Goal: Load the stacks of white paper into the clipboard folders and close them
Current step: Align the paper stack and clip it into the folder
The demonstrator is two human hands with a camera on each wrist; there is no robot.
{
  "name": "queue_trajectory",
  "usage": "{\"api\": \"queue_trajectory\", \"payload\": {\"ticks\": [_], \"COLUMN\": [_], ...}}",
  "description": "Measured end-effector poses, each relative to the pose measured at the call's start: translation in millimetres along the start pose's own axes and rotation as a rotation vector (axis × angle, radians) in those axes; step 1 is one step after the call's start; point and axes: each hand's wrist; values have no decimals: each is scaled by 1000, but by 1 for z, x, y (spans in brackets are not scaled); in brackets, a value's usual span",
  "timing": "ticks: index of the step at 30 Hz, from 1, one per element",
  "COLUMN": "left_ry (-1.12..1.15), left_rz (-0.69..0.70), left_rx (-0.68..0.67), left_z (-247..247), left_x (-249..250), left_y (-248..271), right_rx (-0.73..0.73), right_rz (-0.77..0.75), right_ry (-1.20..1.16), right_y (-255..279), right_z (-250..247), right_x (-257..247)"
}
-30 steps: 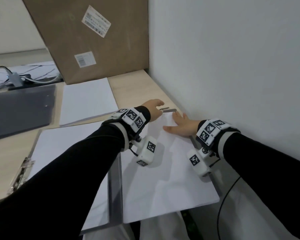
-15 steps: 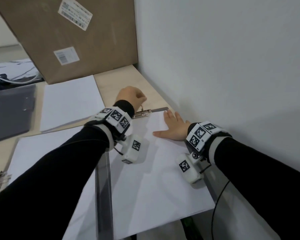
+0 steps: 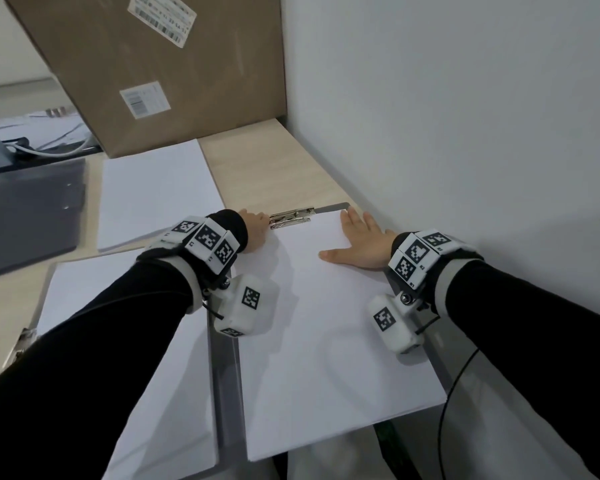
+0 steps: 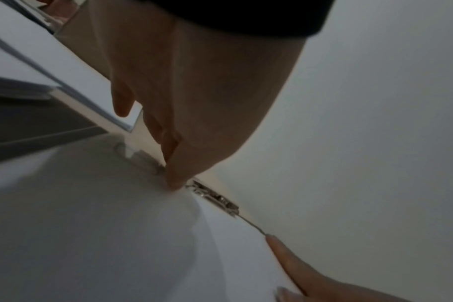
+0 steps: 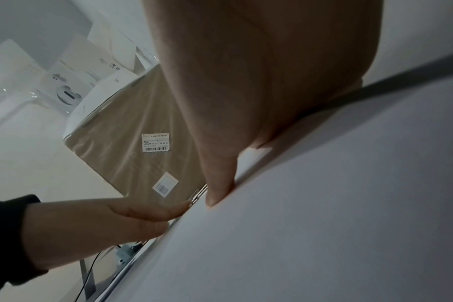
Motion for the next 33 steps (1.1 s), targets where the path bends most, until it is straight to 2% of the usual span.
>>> {"api": "queue_trajectory", "payload": {"ticks": [8, 14, 17, 20, 22, 25, 27, 31, 33], "left_ry": [304, 368, 380, 401, 391, 354, 315, 170, 103], "left_rz": [-1, 7, 10, 27, 45, 82, 112, 137, 129], "left_rx": [-9, 20, 71, 94, 72, 23, -8, -33, -30], "left_z": [17, 12, 14, 21, 30, 43, 51, 67, 76], "left_x": [-5, -7, -12, -16, -14, -5, 4, 23, 27], "left_y": [-4, 14, 29, 51, 68, 96, 114, 141, 145], "right_rx": [-9, -4, 93, 263, 354, 407, 415, 235, 188], "right_rz": [2, -2, -37, -61, -21, 83, 139, 258, 242], "right_ry": [-18, -151, -347, -519, -596, -614, -641, -818, -878], "right_y": [1, 4, 15, 33, 48, 68, 79, 103, 102], "right_z": [0, -4, -11, -16, -13, -5, 5, 23, 27], "right_x": [0, -2, 0, 5, 13, 27, 37, 43, 52]}}
Point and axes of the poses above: each hand's wrist, its own y-axis away from the middle knuckle, its own z-axis out of the palm, x = y × z, and after that the axes turned 11 degrees about -y, right-handed
